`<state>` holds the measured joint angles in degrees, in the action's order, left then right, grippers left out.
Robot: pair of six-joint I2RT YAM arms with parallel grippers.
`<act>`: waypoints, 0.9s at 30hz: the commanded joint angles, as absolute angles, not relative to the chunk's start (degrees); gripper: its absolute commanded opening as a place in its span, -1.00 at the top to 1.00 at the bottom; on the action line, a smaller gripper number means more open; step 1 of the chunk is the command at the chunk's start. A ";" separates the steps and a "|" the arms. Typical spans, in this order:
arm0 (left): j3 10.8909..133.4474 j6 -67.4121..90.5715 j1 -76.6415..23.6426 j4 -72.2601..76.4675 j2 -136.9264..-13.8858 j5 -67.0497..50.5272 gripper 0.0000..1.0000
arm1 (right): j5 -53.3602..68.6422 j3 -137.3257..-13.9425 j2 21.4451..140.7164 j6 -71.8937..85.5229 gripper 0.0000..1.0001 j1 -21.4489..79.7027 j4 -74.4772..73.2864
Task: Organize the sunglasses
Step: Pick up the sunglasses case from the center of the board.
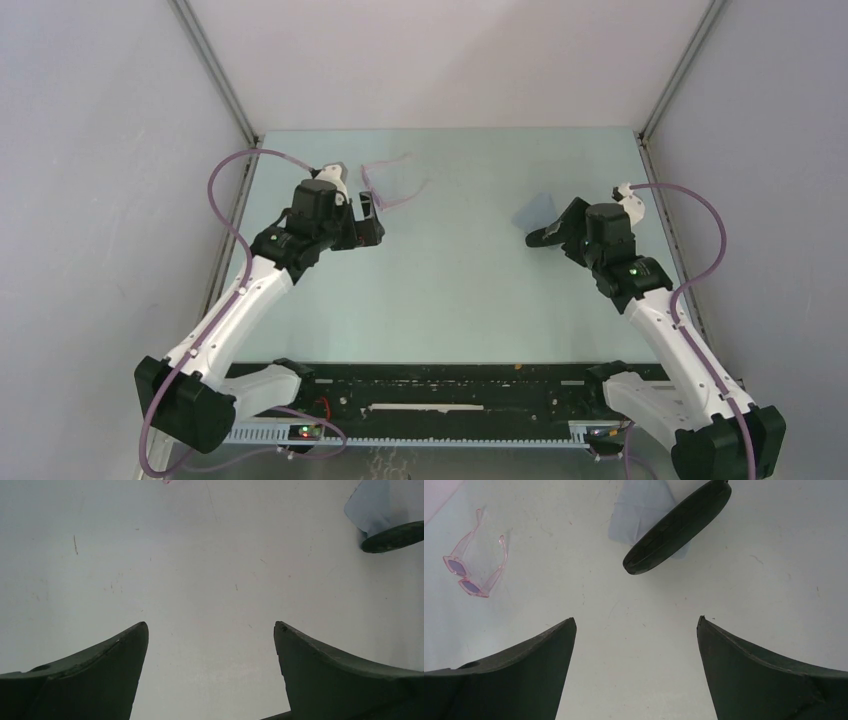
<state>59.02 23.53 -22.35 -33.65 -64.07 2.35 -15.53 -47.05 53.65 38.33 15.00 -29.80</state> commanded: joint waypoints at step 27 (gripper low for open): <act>43.83 27.89 -34.71 -24.26 -52.60 6.47 -1.00 | -10.16 -51.39 66.42 48.26 -0.99 1.39 -34.25</act>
<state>46.19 25.52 -31.83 -29.28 -53.32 2.48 -12.45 -47.48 61.39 43.09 4.05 -34.28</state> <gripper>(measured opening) 0.996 0.993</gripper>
